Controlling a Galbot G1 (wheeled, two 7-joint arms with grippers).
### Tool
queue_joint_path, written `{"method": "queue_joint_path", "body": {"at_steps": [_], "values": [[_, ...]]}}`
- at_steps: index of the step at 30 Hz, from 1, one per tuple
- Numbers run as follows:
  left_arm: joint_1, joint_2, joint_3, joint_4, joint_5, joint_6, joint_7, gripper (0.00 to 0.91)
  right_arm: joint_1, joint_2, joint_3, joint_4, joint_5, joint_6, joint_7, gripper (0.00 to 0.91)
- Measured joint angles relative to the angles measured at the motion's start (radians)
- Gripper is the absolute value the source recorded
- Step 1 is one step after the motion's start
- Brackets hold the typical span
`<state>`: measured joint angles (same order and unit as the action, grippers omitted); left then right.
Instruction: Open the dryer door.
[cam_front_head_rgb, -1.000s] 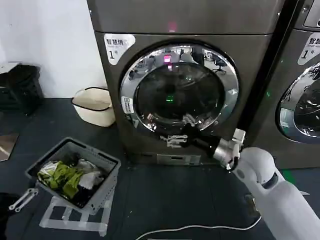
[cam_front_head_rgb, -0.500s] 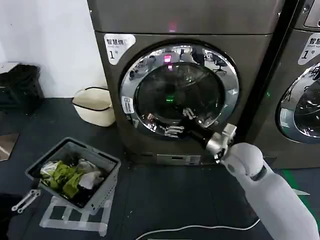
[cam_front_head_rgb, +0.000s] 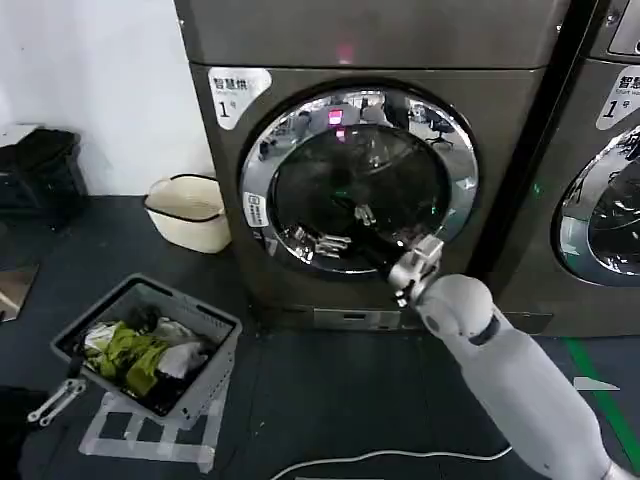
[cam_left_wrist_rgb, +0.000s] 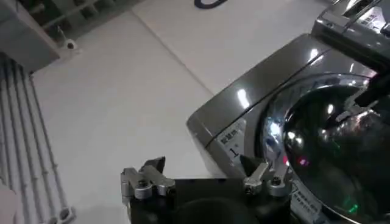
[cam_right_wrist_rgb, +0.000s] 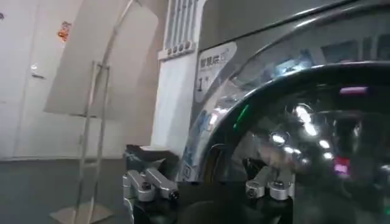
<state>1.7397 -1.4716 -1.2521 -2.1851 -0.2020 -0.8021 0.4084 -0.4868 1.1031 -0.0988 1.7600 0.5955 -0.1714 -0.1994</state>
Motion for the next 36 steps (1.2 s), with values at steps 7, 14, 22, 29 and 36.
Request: {"method": "queue_joint_path", "body": {"at_steps": [7,14,22,29,36], "values": [[0.000,-0.002,0.001,-0.002,0.003,0.000,0.000,0.907,0.017,0.023,-0.034,-0.029,-0.016,0.001,0.019,0.907],[0.000,-0.008,0.006,-0.003,0.011,-0.001,-0.001,0.907,0.034,0.051,-0.056,-0.060,-0.048,0.005,0.060,0.907],[0.000,-0.010,0.006,-0.005,0.013,-0.003,-0.001,0.907,0.049,0.078,-0.067,-0.093,-0.051,-0.007,0.079,0.907],[0.002,-0.012,0.011,-0.006,0.019,-0.006,-0.001,0.907,0.052,0.099,-0.080,-0.118,-0.055,-0.010,0.082,0.907],[0.003,-0.013,0.014,-0.006,0.023,-0.008,-0.002,0.907,0.066,0.122,-0.092,-0.146,-0.057,-0.011,0.082,0.907]]}}
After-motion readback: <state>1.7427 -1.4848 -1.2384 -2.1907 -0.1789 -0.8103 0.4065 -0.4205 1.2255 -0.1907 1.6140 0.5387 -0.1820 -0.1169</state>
